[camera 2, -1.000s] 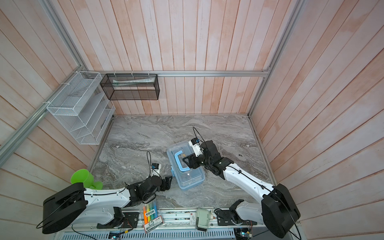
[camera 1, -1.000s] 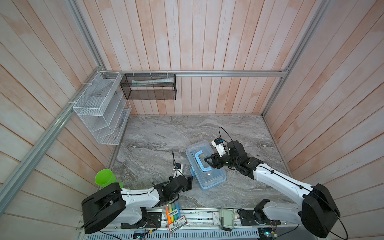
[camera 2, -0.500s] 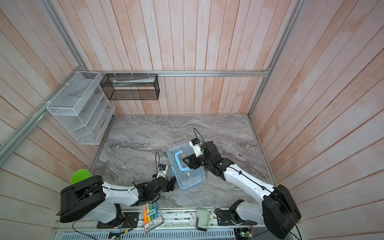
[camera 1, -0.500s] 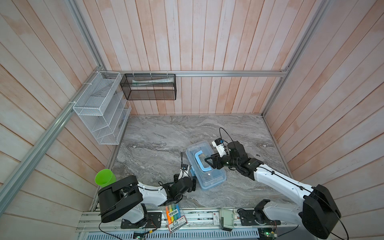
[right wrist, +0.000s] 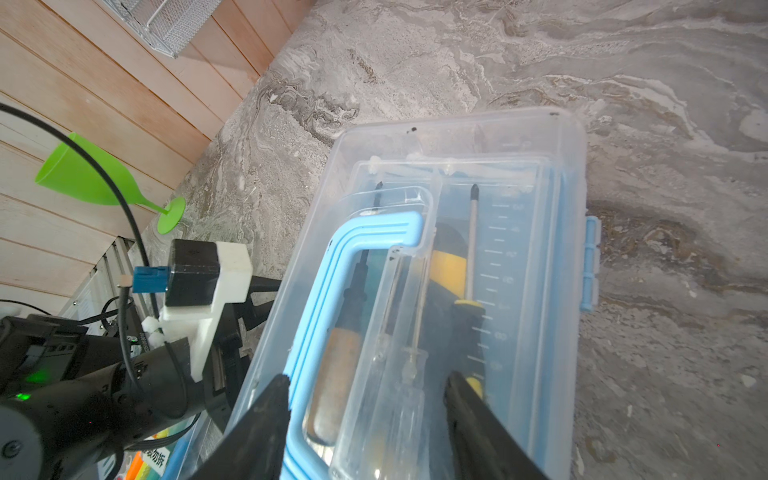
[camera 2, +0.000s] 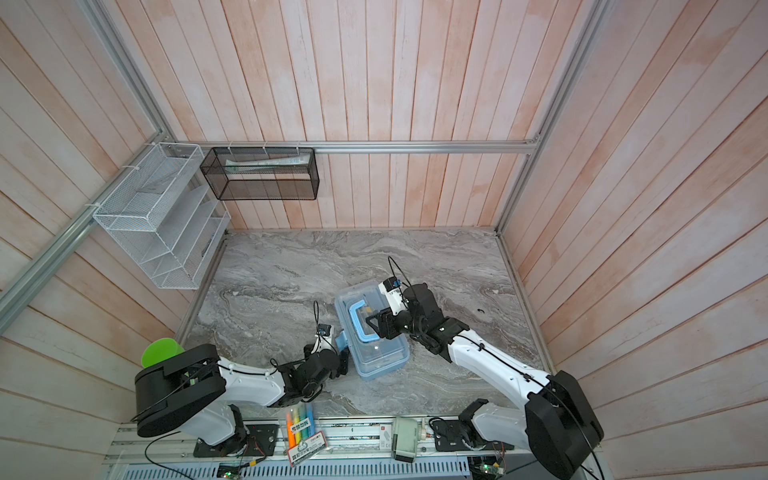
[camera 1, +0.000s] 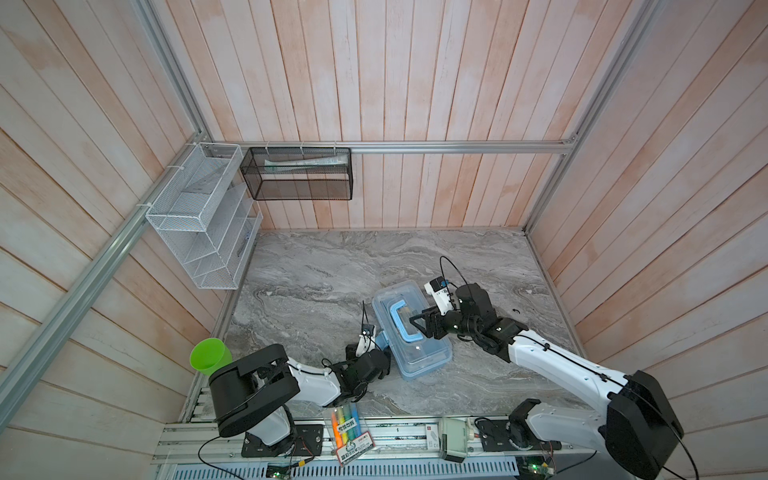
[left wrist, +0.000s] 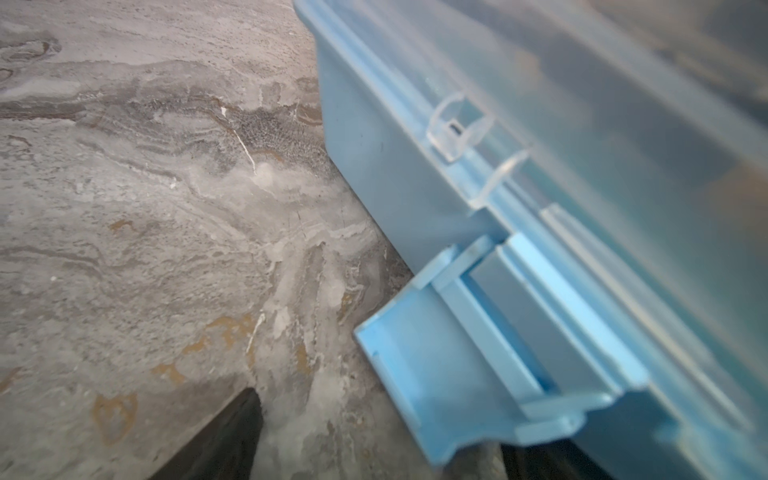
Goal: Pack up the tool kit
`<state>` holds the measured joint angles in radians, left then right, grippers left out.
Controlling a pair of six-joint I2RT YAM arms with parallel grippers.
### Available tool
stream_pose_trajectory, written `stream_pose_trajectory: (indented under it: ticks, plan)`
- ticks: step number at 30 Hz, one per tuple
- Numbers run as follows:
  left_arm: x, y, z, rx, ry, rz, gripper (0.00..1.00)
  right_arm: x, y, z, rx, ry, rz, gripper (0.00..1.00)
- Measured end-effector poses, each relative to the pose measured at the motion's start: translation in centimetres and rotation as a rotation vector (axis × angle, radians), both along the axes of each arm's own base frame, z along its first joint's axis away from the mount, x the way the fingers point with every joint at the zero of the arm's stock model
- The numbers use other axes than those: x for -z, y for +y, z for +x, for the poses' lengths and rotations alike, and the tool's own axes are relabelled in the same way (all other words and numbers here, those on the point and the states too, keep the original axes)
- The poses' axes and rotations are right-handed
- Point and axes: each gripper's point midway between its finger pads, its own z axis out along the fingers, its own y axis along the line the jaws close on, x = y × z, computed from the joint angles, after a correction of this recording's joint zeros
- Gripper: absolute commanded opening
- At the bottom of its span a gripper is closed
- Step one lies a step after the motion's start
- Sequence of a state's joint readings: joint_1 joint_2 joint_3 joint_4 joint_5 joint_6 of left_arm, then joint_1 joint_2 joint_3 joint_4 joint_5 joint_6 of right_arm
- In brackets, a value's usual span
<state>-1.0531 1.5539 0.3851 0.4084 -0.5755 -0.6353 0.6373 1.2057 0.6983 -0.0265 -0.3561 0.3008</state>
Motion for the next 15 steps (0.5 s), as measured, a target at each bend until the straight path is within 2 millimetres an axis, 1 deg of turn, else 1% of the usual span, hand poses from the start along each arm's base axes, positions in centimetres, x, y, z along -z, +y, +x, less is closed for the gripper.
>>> stream_pose_trajectory:
  ticks: [3, 8, 10, 13, 15]
  plan:
    - [-0.1, 0.8, 0.4, -0.043, -0.007, 0.001, 0.73, 0.0, 0.0, 0.0, 0.003, 0.002, 0.002, 0.61]
    - [-0.6, 1.5, 0.7, -0.084, -0.023, 0.003, 0.67, -0.1, -0.1, -0.1, 0.004, 0.004, 0.003, 0.61]
    - [-0.7, 1.7, 0.7, -0.093, -0.021, 0.001, 0.62, -0.1, -0.1, -0.2, 0.004, 0.003, 0.004, 0.61]
    - [-1.3, 1.7, 0.6, -0.101, -0.02, -0.028, 0.61, 0.0, -0.2, -0.2, 0.004, 0.003, 0.004, 0.61]
    - [-2.2, 1.3, 0.6, -0.104, -0.019, -0.08, 0.61, -0.1, -0.2, -0.3, 0.005, 0.003, 0.006, 0.61]
